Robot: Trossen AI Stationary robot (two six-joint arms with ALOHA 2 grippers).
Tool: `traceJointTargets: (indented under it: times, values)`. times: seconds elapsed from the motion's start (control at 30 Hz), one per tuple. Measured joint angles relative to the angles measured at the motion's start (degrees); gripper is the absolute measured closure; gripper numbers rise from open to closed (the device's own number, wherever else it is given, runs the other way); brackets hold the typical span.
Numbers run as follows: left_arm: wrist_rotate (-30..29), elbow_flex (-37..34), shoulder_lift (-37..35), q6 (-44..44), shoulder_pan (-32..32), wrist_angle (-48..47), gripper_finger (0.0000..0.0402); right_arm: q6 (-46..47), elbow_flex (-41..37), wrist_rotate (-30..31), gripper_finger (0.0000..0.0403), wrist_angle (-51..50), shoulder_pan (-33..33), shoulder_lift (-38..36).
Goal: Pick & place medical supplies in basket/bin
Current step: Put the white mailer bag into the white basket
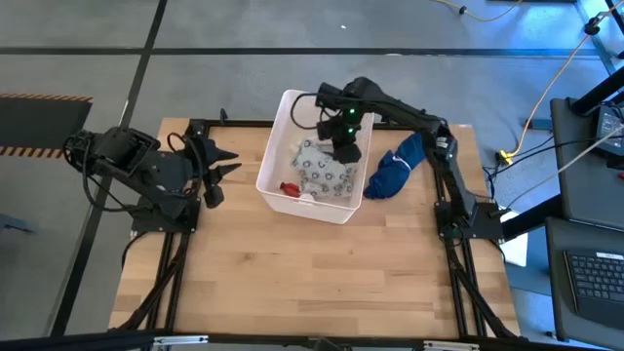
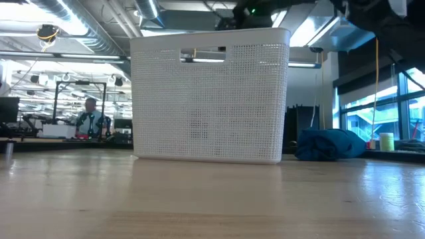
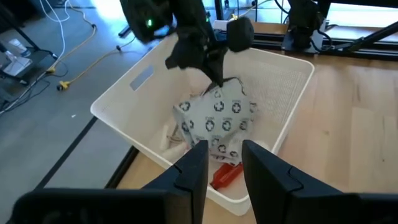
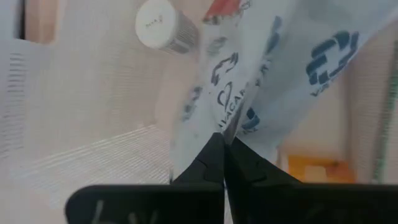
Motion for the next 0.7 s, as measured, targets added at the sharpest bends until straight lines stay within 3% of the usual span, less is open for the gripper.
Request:
traceJointTargets:
  times: [0.3,0.47,0.7]
  values:
    - [0.5,0.0,0.0,0.0,0.7,-0.1,0.0309,-0.2,0.0,0.1,0.0403,-0.1,0.0,5.8]
    - [0.5,0.0,0.0,-0.4,0.6,-0.1,0.0309,1.4,0.0,3.5,0.04,2.0,0.0,8.1]
    - [-0.3,0.0,0.0,-3.5,0.6,-0.3,0.0306,1.1,0.0,4.1,0.0365,1.5,0.3,8.2]
